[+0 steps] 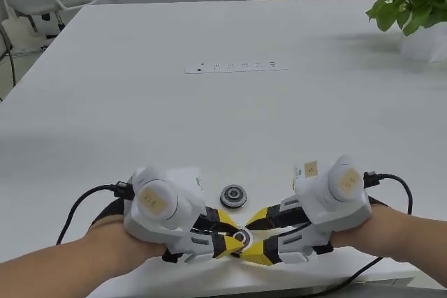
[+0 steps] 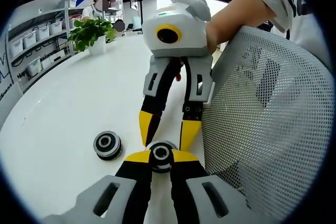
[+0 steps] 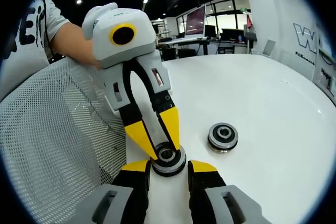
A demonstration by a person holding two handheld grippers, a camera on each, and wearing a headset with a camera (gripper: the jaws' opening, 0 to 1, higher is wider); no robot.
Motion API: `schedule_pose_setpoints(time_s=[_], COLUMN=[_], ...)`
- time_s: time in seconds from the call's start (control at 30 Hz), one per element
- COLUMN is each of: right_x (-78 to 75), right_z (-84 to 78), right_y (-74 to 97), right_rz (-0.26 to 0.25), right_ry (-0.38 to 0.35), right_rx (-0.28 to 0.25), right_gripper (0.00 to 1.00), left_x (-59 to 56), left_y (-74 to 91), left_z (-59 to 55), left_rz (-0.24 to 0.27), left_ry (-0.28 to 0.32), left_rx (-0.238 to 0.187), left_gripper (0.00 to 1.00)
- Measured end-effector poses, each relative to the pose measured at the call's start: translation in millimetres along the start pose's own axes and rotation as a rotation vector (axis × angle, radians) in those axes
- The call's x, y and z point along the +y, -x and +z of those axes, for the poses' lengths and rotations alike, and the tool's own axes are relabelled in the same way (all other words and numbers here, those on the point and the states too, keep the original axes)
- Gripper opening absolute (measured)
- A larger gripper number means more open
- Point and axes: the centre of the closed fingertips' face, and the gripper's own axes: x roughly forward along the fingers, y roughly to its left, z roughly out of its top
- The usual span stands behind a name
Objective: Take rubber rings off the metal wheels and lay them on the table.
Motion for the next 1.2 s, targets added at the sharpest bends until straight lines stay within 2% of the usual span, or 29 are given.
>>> schedule_pose_setpoints(time_s=[0.5,0.8,0.87,1.2], right_x=[0.9,-0.6,-0.4,-0.9], right_z=[-3.3,-8.4,-8.8,-9.1], right_y=[2.3,4.9,5.3,5.6], right_rz=[-0.003,-0.014,-0.015,-0.019], right_ry=[0.017,0.059,0.038,0.059], right_rx=[0.018,0.051,0.049,0.060], right_gripper=[0.21,0.16,0.14,0.12], left_x=[0.8,1.3,1.6,1.7], left_y=[0.0,0.0,0.3,0.3], left_z=[0.0,-0.2,-0.6,-0.8], left_rz=[0.003,0.005,0.006,0.011], left_ry=[0.005,0.006,0.008,0.016], left_rx=[-0.003,-0.004,-0.004,-0.007], left_gripper=[0.07,0.07,0.07,0.07])
